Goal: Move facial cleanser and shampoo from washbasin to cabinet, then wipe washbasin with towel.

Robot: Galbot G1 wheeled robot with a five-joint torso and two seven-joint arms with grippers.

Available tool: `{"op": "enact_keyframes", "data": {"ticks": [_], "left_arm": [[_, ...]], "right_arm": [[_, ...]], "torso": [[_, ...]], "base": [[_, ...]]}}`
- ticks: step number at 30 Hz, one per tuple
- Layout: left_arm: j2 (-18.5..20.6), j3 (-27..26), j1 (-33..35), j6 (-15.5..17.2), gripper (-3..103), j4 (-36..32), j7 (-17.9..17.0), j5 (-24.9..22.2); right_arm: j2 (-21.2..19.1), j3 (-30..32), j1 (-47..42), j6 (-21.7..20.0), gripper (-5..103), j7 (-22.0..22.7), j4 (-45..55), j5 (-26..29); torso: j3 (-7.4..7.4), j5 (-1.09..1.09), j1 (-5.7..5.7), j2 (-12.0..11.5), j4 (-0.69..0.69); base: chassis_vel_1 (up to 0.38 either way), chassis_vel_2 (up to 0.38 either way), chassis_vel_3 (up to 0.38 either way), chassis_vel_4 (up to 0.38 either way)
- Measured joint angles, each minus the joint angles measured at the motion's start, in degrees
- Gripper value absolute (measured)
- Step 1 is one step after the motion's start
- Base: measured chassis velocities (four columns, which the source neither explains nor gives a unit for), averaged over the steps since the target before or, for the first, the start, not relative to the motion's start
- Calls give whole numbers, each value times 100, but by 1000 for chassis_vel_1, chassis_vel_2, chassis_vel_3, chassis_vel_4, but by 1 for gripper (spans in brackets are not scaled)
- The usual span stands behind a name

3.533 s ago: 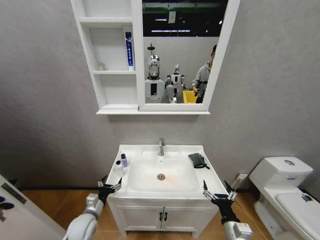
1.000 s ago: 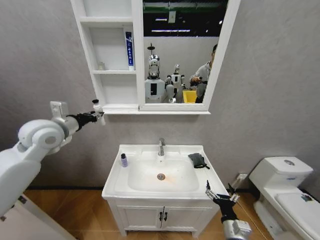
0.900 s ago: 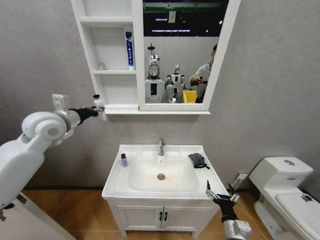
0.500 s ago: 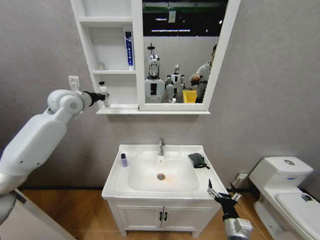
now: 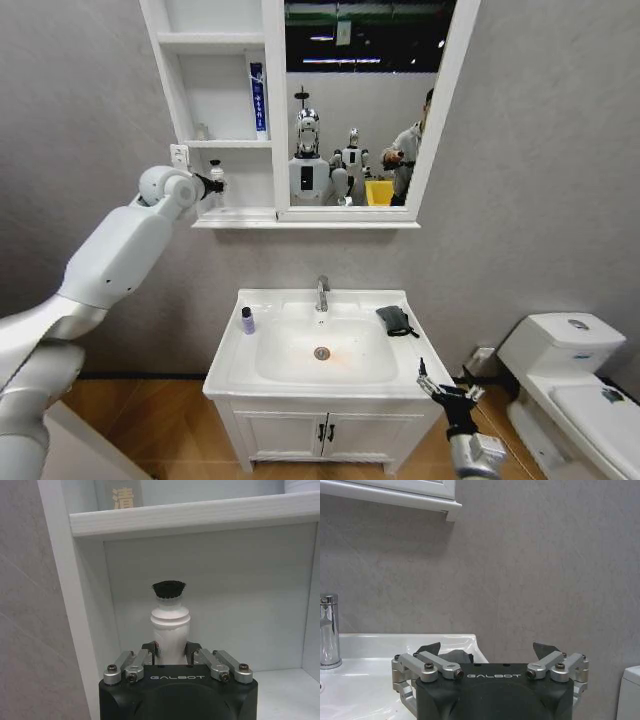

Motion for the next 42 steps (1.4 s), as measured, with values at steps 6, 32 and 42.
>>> {"op": "enact_keyframes", "data": {"ticks": [6,32,42], "left_arm": [[-70,-94,49,-4,34,54,59,4],[1828,-2043,4830,-930,100,-3478,50,495],[894,-2096,7072,-2510,100,-3429,313,1958]], "right_arm": [[-33,-1,37,-8,100,14,-15,28],[-46,-3,-30,-55,100,28,93,13],[17,86,-192,38,100,25,158,-74]], "torso": [[0,0,0,0,0],[-1,-2,-2,2,1],[-1,-1,-2,1,0]], "base": [[0,0,0,0],[0,0,0,0],[0,0,0,0]]}}
